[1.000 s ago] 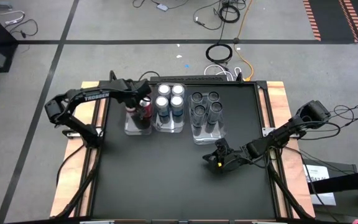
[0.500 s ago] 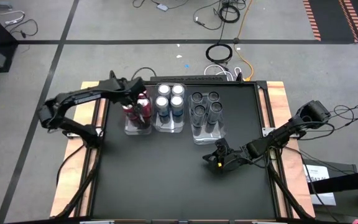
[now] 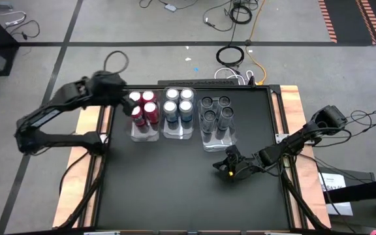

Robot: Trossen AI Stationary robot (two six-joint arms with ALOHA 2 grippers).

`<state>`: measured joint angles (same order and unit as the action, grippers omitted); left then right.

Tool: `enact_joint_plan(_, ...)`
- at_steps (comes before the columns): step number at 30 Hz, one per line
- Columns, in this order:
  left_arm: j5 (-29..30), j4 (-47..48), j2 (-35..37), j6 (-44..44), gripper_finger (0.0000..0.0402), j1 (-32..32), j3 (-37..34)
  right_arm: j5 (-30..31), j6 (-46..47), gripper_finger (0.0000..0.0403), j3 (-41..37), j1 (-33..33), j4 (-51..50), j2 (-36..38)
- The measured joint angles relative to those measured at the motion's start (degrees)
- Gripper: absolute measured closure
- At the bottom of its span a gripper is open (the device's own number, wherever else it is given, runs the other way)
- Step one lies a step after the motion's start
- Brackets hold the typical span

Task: Sort soda cans
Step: Adjust the right transparent bin

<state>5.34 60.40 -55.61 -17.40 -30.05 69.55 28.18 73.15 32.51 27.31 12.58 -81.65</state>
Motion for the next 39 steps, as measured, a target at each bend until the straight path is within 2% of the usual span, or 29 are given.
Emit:
enact_joint_plan(4,-7.9,-0.3,5.2,-5.0,0.0010,2.6,0.3,-1.2,0.6,0.0403,0.0,0.1,0.0,0.0)
enact_joint_plan(7,-11.8,-2.4,7.4,-5.3,0.0010,8.0,0.3,-5.3,-5.0,0.0403,0.0,0.1,-1.4,0.0)
enact_joint_plan(11,-9.2,-11.3,8.4,-7.4,0.0010,18.1,-1.4,-9.0,-10.8,0.0403,0.0,0.1,-4.3,0.0)
enact_joint_plan(17,-4.3,-31.7,6.6,-5.8,0.0010,33.3,-12.6,-9.9,-11.4,0.0403,0.0,0.1,-4.8,0.0)
enact_joint_plan(20,-4.1,-37.6,5.0,-5.8,0.0010,37.0,-17.0,-16.0,-12.7,0.0403,0.0,0.1,-4.8,0.0)
enact_joint_plan(22,-4.0,-39.4,4.4,-5.8,0.0010,38.2,-18.7,-19.9,-14.0,0.0403,0.0,0.1,-5.1,0.0)
enact_joint_plan(25,-4.0,-37.2,2.9,-6.5,0.0010,38.7,-20.6,-23.9,-16.4,0.0403,0.0,0.1,-6.5,0.0)
enact_joint_plan(29,-4.0,-36.2,2.0,-10.6,0.0010,38.7,-20.5,-23.7,-19.1,0.0403,0.0,0.1,-7.5,0.0)
enact_joint_plan(39,-4.0,-35.9,0.0,-7.3,0.0010,38.7,-20.5,-23.5,-15.4,0.0403,0.0,0.0,-1.2,0.0)
